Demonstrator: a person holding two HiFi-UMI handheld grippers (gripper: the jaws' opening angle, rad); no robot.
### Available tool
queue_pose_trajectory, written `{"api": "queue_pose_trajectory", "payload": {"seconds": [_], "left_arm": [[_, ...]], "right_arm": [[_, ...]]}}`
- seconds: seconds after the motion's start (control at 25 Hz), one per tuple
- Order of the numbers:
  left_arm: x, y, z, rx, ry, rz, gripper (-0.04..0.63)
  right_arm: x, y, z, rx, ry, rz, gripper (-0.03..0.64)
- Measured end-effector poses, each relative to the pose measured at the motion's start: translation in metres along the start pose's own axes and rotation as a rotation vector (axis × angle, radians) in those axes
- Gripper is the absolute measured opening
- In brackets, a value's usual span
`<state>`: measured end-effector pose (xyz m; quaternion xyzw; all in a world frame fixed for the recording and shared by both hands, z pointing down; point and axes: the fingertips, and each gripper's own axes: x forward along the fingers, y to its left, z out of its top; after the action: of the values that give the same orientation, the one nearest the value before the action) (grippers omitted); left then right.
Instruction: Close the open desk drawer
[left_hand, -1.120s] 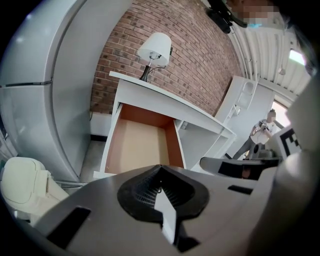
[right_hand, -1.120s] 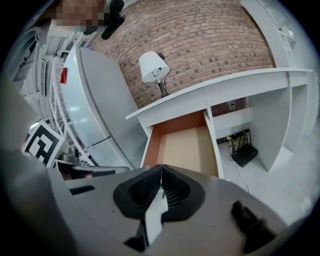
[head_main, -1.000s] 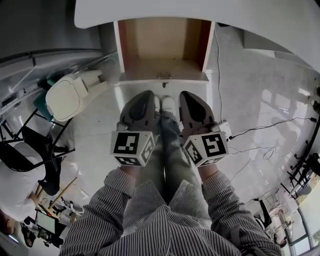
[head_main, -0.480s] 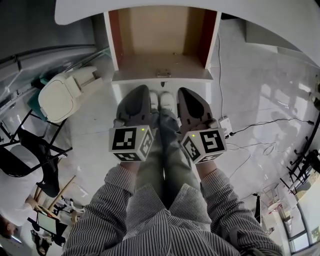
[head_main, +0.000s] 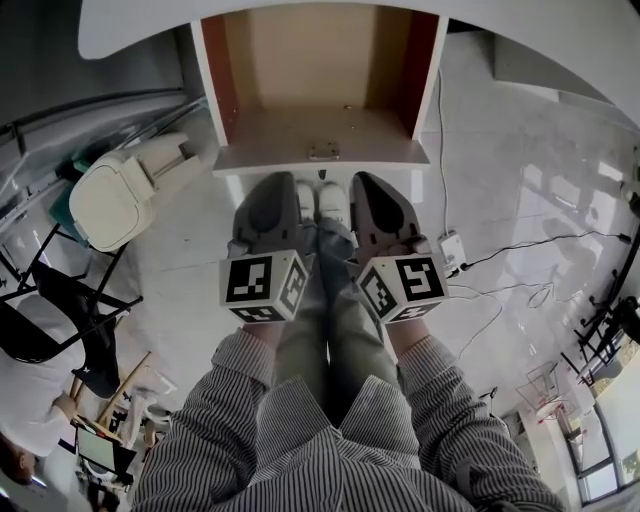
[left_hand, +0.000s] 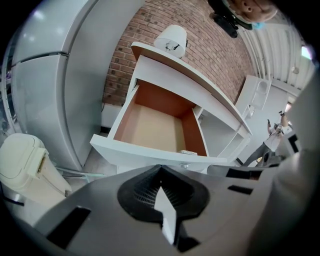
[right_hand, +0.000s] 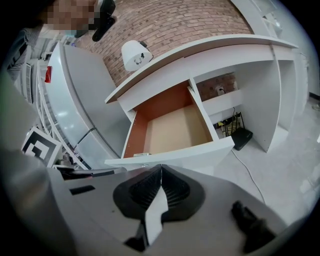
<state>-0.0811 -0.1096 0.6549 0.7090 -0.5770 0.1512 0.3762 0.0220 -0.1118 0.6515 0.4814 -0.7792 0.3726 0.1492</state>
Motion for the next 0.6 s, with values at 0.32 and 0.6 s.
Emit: {"api": "queue_pose_trajectory", "payload": {"seconds": [0.32,0.6], "left_arm": [[0.009,0.003,0.002,-0.03,-0.029,0.004,0.012],[0.009,0.003,0.004,-0.05,-0.049,0.016,0.012]], "right_arm": [[0.012,-0.008,-0.004,0.05,0.006,-0.03,0.017],[0.013,-0.01,0.001,0.082,-0.016,-0.073,0.017]]}}
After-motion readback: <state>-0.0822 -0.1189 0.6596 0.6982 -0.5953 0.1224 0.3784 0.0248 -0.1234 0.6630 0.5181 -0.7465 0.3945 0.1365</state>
